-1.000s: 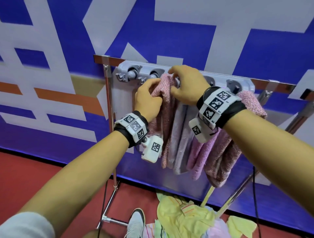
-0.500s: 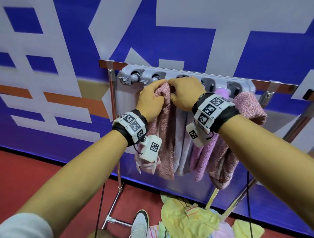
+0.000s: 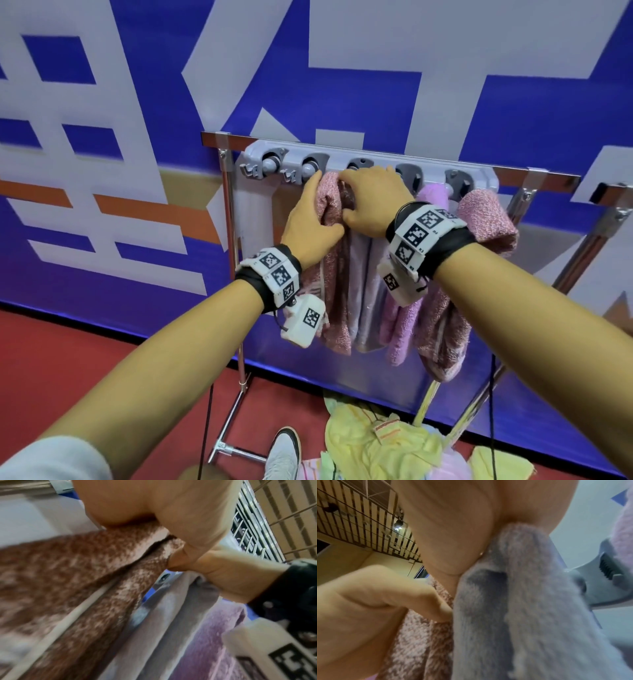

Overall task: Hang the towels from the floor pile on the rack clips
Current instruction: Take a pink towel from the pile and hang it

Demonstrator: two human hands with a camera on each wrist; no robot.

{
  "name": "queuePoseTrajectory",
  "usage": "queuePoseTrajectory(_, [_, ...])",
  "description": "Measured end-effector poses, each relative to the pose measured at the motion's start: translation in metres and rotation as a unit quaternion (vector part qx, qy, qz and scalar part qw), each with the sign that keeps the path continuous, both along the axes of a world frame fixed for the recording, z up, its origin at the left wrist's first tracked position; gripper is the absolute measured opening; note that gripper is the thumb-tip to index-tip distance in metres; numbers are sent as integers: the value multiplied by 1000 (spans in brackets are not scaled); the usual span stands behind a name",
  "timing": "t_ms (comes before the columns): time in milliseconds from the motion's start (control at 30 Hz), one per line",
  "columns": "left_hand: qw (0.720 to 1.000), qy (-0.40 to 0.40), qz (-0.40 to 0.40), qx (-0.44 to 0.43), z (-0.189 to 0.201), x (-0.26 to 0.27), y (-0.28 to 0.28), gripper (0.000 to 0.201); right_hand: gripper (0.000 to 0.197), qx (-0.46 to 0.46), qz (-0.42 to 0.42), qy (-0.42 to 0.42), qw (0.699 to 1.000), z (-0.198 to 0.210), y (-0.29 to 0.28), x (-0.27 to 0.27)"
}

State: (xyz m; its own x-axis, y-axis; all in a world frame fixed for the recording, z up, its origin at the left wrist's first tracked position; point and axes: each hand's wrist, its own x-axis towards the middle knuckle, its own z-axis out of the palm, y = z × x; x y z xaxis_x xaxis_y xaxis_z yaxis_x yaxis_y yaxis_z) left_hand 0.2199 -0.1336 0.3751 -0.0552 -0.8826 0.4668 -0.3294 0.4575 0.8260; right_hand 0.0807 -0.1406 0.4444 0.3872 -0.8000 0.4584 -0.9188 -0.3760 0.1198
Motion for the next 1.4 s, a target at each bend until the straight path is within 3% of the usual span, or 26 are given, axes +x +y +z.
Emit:
queuePoseTrajectory(100, [998,34,58,4,-26,-6,-1,108,21,-25,-8,23,999,-12,9,-6])
queuePoseTrajectory(233, [988,39,136,59,-59,-12,-9,115,29,-41,14,79,996,-33,18,-13])
queuePoseTrajectory(400, [976,-19,213,38,-62,12,-22,51,34,-61,0,135,989,-43,23,-20])
queuePoseTrajectory(467, [969,-45,243,19,-59,25,-24,41,34,-64,-8,136,989,-45,22,-19])
queuePoseTrajectory(600, [978,-83,191,25,-67,24,-17,48,37,-49,-11,116,992,-48,20,-11])
queuePoseTrajectory(800, [989,-64,118,66,-69,6,-9,59,48,-30,0,79,996,-45,25,-7])
queuePoseTrajectory(1067, [991,-19,109,-74,-15,-14,9,91,57,-42,20,55,997,-38,39,-20])
queuePoseTrajectory(1200, [972,-102,133,-162,12,-25,28,86,57,-59,3,63,996,-29,57,-30])
queuePoseTrajectory(1333, [950,-215,124,-189,23,-36,42,78,42,-63,-9,37,997,-19,76,-47])
queuePoseTrajectory(1400, [932,-271,110,-212,24,-44,49,76,45,-54,-26,37,998,-12,88,-60])
